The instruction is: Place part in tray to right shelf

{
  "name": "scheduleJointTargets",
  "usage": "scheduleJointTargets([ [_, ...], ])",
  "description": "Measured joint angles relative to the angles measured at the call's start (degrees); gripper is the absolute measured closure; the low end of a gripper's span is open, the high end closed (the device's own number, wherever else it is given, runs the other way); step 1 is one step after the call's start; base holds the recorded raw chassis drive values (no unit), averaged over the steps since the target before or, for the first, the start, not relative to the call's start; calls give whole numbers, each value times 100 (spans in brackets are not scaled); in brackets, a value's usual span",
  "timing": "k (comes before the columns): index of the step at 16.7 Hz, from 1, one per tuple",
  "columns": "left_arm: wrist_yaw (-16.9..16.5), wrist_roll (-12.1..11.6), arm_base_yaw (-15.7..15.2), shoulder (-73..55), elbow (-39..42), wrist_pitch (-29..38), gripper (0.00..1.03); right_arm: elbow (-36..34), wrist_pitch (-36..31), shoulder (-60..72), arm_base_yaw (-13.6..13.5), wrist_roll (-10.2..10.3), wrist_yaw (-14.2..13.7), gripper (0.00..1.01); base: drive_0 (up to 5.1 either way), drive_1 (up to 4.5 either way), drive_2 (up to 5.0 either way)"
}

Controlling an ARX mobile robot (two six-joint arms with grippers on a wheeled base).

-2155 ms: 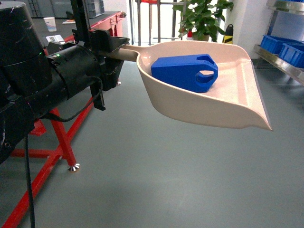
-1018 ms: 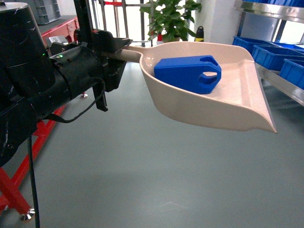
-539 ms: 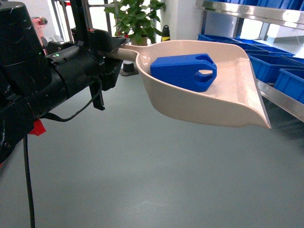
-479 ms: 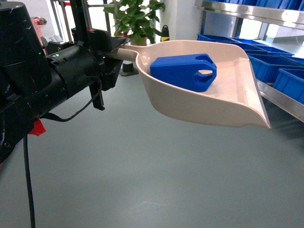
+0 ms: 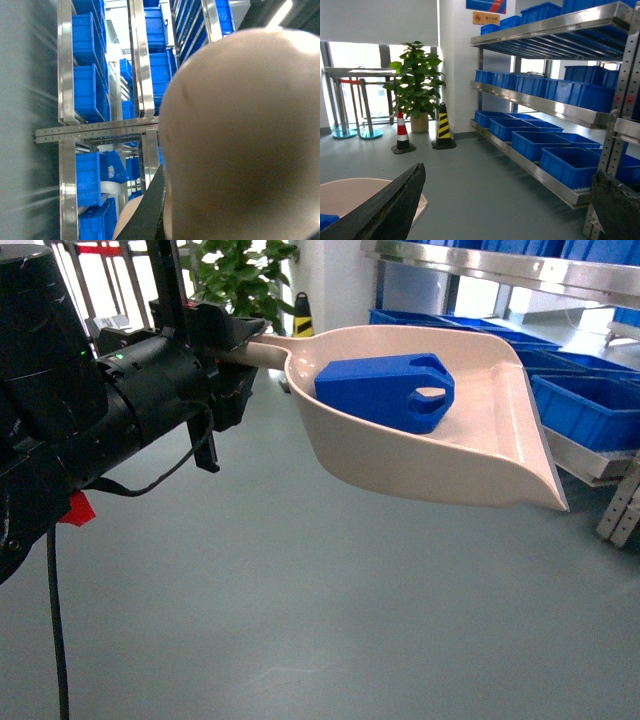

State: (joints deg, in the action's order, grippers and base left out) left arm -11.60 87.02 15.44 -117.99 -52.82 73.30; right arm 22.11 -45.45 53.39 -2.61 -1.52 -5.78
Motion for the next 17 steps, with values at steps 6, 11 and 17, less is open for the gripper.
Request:
scheduleJointTargets([
  [6,-2,2,7,0,0,2,87,0,-2,0,0,2,0,3,-155,-155,-155],
  [11,2,2,4,0,0,-2,87,0,0,0,0,2,0,3,-163,-163,-163],
  [17,-2,2,7,0,0,2,87,0,0,0,0,2,0,3,-153,-153,-153],
])
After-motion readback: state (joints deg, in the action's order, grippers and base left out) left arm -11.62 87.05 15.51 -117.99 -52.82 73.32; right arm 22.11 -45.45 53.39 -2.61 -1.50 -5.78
